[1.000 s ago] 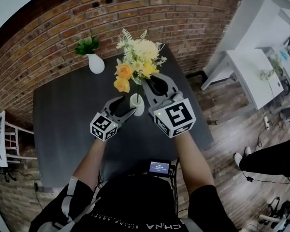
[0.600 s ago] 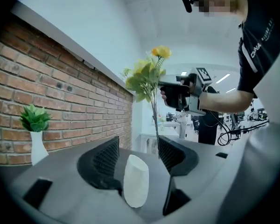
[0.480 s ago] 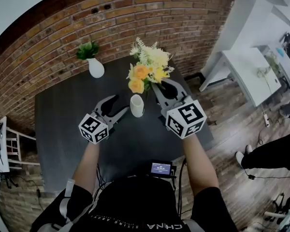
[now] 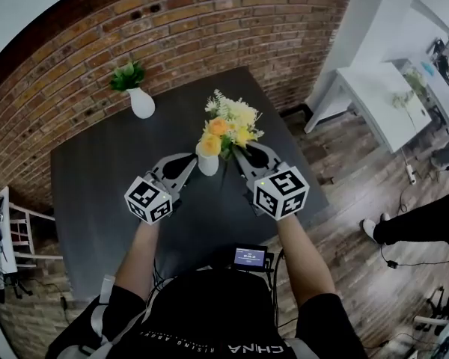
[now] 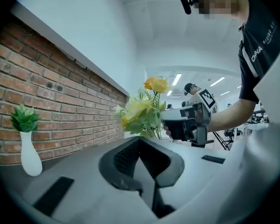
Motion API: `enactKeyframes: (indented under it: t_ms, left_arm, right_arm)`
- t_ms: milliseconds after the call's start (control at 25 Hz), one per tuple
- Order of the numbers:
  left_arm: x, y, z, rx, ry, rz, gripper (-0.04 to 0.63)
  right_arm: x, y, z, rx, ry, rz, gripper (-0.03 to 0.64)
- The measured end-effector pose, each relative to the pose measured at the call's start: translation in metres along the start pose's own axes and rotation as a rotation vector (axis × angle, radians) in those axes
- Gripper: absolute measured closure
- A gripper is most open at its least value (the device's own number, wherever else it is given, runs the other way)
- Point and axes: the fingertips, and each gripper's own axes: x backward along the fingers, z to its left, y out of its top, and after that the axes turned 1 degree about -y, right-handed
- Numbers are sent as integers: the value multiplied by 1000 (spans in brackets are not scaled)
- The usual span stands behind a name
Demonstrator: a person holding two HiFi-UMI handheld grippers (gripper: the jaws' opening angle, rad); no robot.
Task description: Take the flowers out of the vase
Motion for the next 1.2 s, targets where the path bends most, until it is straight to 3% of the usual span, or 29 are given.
enactKeyframes:
  t_ms: [1200]
  left_arm:
    - [-2, -12, -10, 29, -17, 25, 594]
  right_arm:
    - [5, -20, 8, -34, 29, 43, 595]
